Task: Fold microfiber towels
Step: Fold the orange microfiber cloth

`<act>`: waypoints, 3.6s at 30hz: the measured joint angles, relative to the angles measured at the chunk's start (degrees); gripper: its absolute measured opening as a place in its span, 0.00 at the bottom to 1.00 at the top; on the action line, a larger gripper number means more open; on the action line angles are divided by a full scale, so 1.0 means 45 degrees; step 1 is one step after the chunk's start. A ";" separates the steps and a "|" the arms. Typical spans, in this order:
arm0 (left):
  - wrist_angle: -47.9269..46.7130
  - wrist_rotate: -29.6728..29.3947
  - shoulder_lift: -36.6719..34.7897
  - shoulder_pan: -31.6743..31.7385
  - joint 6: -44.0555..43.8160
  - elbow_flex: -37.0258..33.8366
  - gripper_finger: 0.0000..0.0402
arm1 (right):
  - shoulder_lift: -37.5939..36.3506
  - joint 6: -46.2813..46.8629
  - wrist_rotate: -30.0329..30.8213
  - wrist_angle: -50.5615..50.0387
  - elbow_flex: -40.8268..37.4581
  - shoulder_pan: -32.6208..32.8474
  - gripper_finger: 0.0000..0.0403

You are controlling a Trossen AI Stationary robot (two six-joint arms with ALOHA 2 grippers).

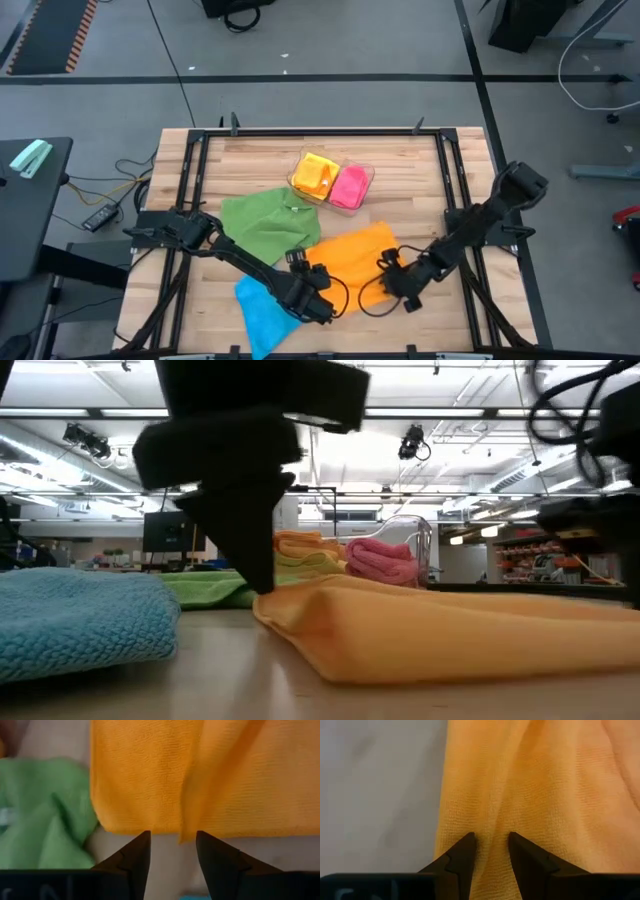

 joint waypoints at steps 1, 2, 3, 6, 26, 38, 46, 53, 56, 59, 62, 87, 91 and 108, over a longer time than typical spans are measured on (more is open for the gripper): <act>0.0371 0.0174 0.0000 0.0000 0.0233 0.0000 0.41 | -0.0056 0.0221 -0.0231 0.0000 0.0037 0.0241 0.32; 0.0780 0.0308 0.0000 0.0000 0.0495 0.0005 0.41 | -0.0101 0.0413 -0.0454 -0.0001 0.0075 0.0473 0.32; 0.1122 0.0443 0.0000 -0.0014 0.0669 0.0005 0.40 | -0.0154 0.0565 -0.0613 -0.0029 0.0108 0.0700 0.32; 0.1728 0.0734 0.0000 -0.0063 0.1041 0.0005 0.40 | -0.0315 0.0930 -0.0764 -0.0283 0.0221 0.1267 0.32; 0.2560 0.0952 0.0005 0.0136 0.1227 0.0005 0.42 | -0.2653 0.0773 0.1049 -0.3677 0.1672 0.1247 0.32; 0.3433 0.3189 0.0495 0.0879 0.2138 0.0024 0.40 | -0.2635 0.0807 0.1428 -0.3915 0.1672 0.1320 0.32; 0.3535 0.3257 0.0491 0.0855 0.2332 0.0024 0.22 | -0.2635 0.0859 0.2124 -0.4909 0.1667 0.1242 0.32; 0.3454 0.3223 0.0430 0.0860 0.2474 0.0010 0.07 | -0.2635 0.0948 0.2307 -0.5304 0.1667 0.0861 0.32; 0.3426 0.3228 0.0363 0.0848 0.2502 0.0004 0.04 | -0.2635 0.0952 0.2307 -0.5334 0.1667 0.0844 0.32; 0.3477 0.3228 0.0198 0.0836 0.2556 0.0005 0.03 | -0.2635 0.0950 0.2307 -0.5371 0.1667 0.0849 0.32; 0.3417 0.3252 0.0063 0.0797 0.2553 0.0000 0.04 | -0.2635 0.0948 0.2315 -0.5424 0.1667 0.0849 0.32; 0.3409 0.3883 -0.0005 0.0724 0.2546 0.0005 0.05 | -0.2640 -0.1035 -0.1740 -0.5106 -0.0025 -0.3341 0.39; 0.3407 0.3882 -0.0005 0.0724 0.2556 0.0005 0.04 | -0.2640 -0.1036 -0.3364 -0.4962 -0.0057 -0.3271 0.36; 0.3404 0.3878 -0.0005 0.0724 0.2560 0.0005 0.05 | -0.2640 -0.0418 -0.5921 -0.4661 0.0215 -0.3270 0.31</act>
